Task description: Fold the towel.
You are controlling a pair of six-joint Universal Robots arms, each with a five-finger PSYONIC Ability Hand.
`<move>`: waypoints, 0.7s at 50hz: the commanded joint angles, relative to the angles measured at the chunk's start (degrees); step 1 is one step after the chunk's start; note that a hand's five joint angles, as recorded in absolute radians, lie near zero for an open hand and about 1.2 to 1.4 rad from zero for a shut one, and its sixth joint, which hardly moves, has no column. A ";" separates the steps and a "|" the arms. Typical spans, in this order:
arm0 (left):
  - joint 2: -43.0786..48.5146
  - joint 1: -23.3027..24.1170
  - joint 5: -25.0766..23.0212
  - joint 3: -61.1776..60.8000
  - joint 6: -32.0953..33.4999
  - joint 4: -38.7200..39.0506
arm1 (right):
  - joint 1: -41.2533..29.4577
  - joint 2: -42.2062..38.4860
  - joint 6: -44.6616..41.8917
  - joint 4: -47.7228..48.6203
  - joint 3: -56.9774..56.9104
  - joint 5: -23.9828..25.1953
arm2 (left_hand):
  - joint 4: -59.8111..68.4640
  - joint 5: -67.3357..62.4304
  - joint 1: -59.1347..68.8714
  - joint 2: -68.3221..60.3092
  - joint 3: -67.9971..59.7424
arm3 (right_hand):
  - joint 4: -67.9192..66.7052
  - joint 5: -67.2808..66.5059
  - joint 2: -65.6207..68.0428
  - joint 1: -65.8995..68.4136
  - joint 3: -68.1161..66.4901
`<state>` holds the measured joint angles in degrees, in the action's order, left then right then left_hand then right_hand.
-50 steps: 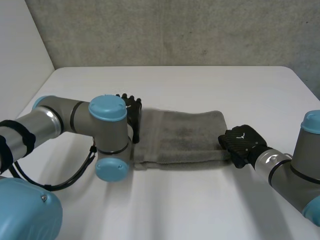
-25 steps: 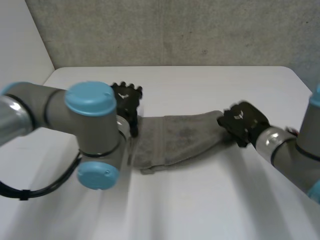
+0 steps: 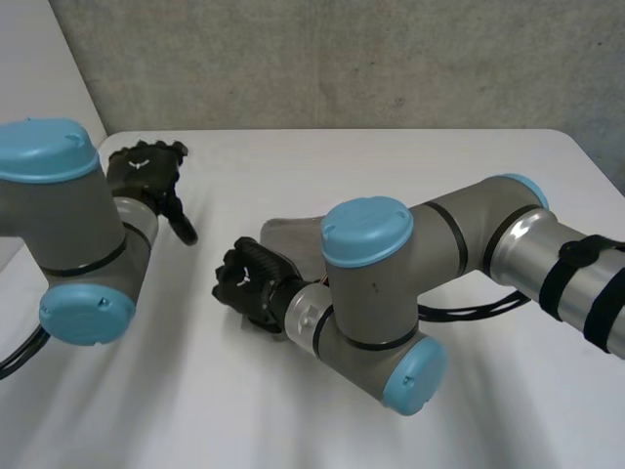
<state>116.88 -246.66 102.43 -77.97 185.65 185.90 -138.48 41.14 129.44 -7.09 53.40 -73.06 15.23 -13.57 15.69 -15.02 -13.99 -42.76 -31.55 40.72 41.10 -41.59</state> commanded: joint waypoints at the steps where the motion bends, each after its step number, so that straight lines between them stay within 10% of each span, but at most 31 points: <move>1: -0.07 1.79 -4.25 -1.31 -0.02 0.17 | 2.59 7.61 13.17 -0.21 4.77 -0.86 | -3.83 12.18 -4.30 3.63 2.59 | 31.46 30.25 -29.42 -29.80 30.30; 11: 0.54 7.50 -6.10 -2.45 -1.69 0.96 | 16.74 16.69 35.95 -0.03 12.69 2.03 | -3.67 12.01 -4.13 3.46 2.43 | 32.76 31.55 -30.72 -31.10 31.59; 35: 7.67 10.85 -6.81 -7.29 3.05 4.83 | 20.00 4.03 37.99 -2.40 8.56 -1.30 | -3.16 11.50 -3.62 2.95 1.92 | 32.76 31.55 -30.72 -31.10 31.59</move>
<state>124.56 -235.75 95.66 -85.01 186.83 190.89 -118.53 45.11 167.40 -8.36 61.98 -73.23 15.22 -13.57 15.69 -15.02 -13.99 -14.58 -4.02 14.19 13.14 -13.71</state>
